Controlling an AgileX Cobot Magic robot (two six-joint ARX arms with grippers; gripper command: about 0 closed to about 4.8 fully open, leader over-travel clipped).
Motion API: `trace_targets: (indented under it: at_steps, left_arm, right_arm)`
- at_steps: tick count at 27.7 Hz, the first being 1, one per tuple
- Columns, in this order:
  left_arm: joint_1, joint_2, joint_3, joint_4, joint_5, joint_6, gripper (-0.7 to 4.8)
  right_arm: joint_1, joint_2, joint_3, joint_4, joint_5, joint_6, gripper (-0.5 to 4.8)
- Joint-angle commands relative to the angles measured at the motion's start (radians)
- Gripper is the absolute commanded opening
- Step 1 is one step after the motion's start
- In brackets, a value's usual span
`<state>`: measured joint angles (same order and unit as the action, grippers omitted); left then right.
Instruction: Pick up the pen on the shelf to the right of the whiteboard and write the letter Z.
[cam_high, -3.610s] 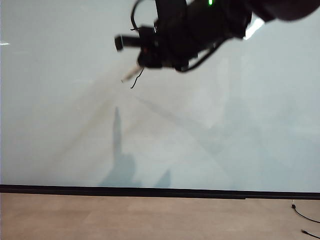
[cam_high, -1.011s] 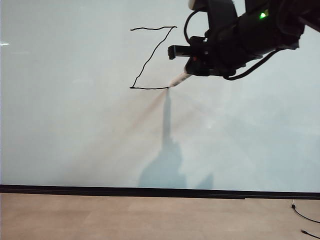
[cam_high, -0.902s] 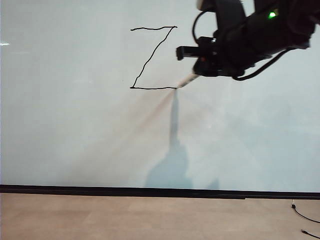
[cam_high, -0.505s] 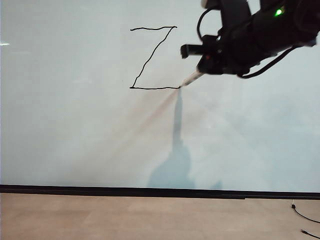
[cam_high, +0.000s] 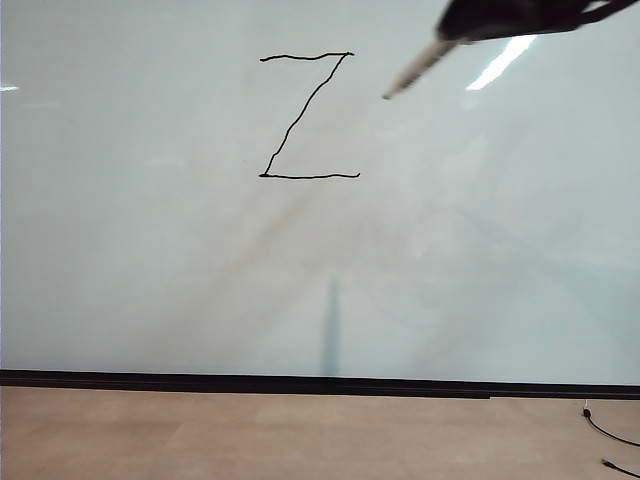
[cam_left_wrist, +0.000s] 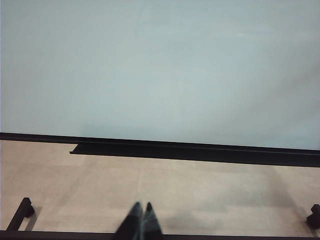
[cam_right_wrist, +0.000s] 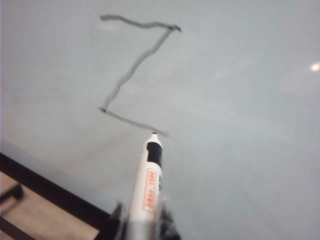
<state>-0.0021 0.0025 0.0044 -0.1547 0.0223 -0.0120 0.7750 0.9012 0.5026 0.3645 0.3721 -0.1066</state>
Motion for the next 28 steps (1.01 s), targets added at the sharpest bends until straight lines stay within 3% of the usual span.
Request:
trace_targets:
  at_steps: [1,5,9,23,28]
  left_arm:
    - [0.0,0.001,0.002,0.006,0.0,0.004,-0.04]
    - [0.0,0.001,0.002,0.005,0.0,0.004,-0.04]
    - [0.0,0.001,0.002,0.006,0.0,0.004,-0.05]
    - [0.0,0.001,0.002,0.006,0.0,0.004,-0.05]
    - [0.0,0.001,0.002,0.004,0.0,0.004,-0.05]
  right_arm:
    - [-0.002,-0.082,-0.027,-0.085,0.049,-0.003,-0.09]
    - [-0.002,-0.208,-0.088,-0.123,0.098,-0.002,-0.09]
    - [-0.002,-0.367,-0.12,-0.286,0.134,-0.002,-0.09]
    - [-0.003,-0.901,-0.278,-0.606,0.136,0.002,-0.09]
    - [-0.009,-0.892,-0.305,-0.621,0.137,0.019,-0.08]
